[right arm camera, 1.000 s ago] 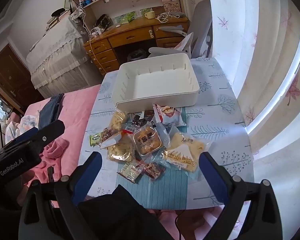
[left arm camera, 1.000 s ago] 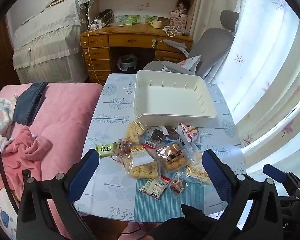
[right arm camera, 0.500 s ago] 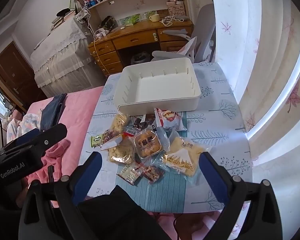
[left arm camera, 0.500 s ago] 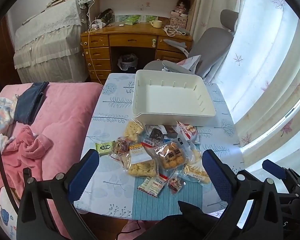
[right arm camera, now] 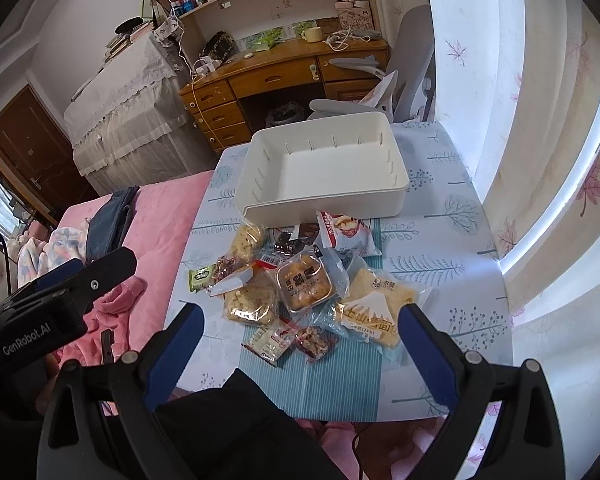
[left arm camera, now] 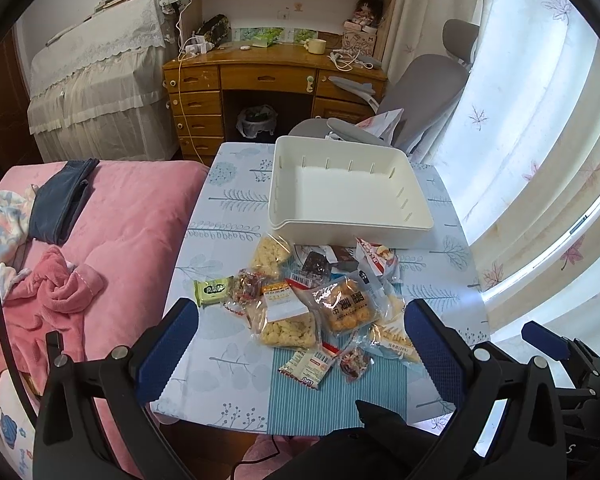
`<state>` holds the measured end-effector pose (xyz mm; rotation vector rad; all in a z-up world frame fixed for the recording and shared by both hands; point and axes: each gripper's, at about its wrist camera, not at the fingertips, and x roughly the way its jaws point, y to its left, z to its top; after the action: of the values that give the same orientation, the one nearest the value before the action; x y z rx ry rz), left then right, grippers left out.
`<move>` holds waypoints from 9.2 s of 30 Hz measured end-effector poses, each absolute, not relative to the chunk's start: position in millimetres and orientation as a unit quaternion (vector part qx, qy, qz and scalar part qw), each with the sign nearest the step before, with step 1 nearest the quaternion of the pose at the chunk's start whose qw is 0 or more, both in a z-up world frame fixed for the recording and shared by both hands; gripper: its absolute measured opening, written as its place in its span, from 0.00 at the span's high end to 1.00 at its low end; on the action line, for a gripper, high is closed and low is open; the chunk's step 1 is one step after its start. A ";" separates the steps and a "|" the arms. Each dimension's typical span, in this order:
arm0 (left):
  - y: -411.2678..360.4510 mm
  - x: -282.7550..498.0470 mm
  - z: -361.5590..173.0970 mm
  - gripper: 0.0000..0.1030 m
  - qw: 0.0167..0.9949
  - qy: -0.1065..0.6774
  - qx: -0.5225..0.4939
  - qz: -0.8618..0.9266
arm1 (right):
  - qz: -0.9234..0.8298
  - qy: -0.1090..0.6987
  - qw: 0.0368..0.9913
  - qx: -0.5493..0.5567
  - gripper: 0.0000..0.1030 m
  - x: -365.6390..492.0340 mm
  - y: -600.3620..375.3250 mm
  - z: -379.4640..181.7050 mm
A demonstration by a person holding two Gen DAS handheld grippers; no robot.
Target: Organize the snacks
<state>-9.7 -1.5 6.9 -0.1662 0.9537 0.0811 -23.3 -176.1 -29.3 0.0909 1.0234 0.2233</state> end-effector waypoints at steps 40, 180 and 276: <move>-1.0 -7.2 -88.8 0.01 0.783 0.604 -0.122 0.084 | 0.059 0.619 0.751 0.222 0.05 -5.4 -251.8 -128.5; 31.3 260.4 -118.7 0.45 0.819 0.524 -0.233 -0.024 | 0.078 0.438 0.890 0.094 0.30 212.2 -206.3 -108.6; -29.9 56.4 -298.8 0.44 0.742 0.631 0.140 -0.176 | -0.009 0.698 0.716 -0.001 0.28 76.8 -199.3 -275.7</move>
<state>56.4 -29.9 -298.8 0.3059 1.3833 -0.3864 76.8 -199.3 -275.7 -0.0028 1.5460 -0.0200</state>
